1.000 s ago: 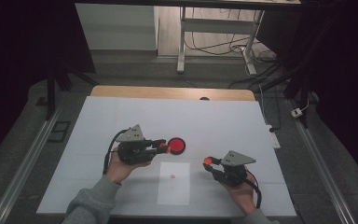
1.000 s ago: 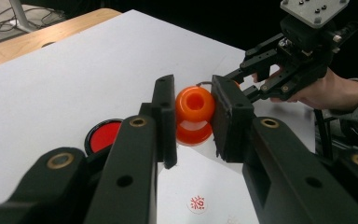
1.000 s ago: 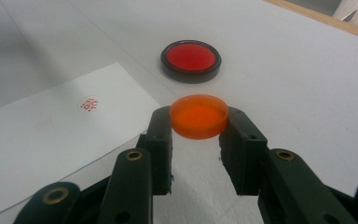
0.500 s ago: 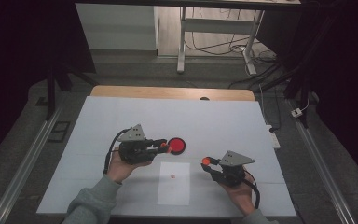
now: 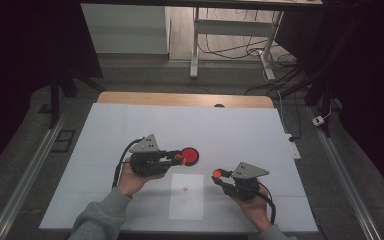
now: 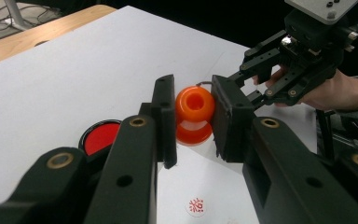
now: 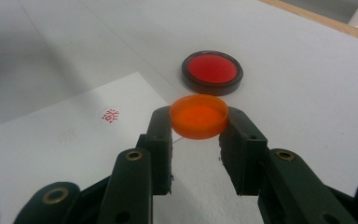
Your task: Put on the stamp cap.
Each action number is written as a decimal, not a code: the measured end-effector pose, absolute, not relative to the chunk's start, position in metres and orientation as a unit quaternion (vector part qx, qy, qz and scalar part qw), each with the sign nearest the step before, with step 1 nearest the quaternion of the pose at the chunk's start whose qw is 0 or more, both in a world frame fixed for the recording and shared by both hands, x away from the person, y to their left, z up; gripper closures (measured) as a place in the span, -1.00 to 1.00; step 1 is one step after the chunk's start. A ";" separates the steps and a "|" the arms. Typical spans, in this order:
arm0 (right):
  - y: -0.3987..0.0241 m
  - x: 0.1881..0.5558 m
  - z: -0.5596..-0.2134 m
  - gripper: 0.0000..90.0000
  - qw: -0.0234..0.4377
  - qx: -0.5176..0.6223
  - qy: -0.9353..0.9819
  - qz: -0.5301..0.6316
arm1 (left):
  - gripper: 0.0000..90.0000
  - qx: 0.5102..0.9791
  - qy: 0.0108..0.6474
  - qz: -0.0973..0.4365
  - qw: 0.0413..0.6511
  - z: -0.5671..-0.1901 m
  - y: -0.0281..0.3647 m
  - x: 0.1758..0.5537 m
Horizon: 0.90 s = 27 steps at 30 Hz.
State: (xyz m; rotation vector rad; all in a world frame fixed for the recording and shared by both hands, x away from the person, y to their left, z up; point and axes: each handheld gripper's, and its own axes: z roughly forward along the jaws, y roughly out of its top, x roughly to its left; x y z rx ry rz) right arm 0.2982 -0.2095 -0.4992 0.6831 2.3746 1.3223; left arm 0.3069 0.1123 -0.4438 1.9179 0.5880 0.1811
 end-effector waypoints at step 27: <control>-0.192 0.296 -0.502 0.44 0.152 0.223 0.839 0.472 | 0.60 0.814 0.234 0.065 0.528 -0.449 0.095 0.307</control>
